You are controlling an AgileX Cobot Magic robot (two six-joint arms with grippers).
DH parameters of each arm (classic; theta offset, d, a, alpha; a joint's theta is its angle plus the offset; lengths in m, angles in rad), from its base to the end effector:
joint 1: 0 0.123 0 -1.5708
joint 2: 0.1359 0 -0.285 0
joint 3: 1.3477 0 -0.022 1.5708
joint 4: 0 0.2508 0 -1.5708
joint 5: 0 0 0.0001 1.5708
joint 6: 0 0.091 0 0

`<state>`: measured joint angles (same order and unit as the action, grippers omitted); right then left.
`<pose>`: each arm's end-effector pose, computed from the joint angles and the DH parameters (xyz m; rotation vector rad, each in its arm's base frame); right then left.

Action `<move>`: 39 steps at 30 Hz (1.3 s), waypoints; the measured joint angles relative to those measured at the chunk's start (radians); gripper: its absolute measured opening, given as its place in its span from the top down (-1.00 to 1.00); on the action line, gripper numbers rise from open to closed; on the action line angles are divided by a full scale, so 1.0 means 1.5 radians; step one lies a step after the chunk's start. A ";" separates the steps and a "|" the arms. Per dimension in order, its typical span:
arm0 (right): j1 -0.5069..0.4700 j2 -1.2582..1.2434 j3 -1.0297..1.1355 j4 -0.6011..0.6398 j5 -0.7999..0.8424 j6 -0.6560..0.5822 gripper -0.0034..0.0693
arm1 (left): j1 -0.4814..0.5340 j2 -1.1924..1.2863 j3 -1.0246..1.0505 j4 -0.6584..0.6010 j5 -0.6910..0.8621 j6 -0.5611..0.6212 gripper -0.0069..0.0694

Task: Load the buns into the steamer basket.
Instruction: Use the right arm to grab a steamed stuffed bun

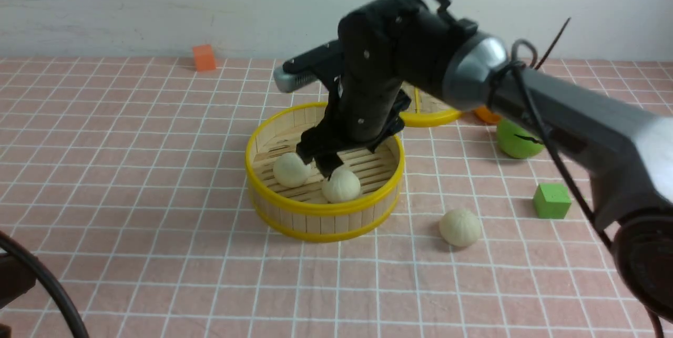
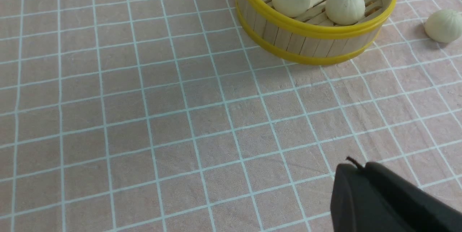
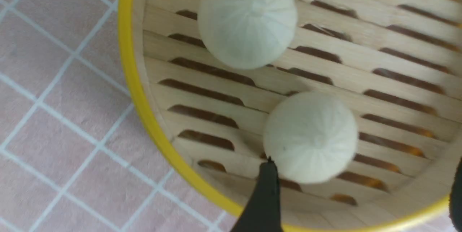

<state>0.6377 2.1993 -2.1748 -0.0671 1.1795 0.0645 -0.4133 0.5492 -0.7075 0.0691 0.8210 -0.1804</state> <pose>0.3938 0.2848 0.2847 -0.7749 2.5756 0.1278 0.0875 -0.0333 0.3362 0.2715 2.1388 -0.2641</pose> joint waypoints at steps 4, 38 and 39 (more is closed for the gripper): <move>0.000 -0.047 -0.026 -0.030 0.032 -0.021 -0.73 | 0.000 0.000 0.000 0.004 0.001 0.000 0.77; -0.144 -0.194 0.513 0.026 -0.236 0.071 -0.43 | 0.000 0.000 0.000 0.005 0.001 0.000 0.72; -0.144 -0.191 0.513 0.024 -0.236 0.072 -0.43 | 0.000 0.000 0.000 0.005 0.001 0.000 0.72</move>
<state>0.4217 1.9133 -1.4051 -0.0309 0.8252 0.1720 -0.4133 0.5492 -0.7075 0.0761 0.8220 -0.1804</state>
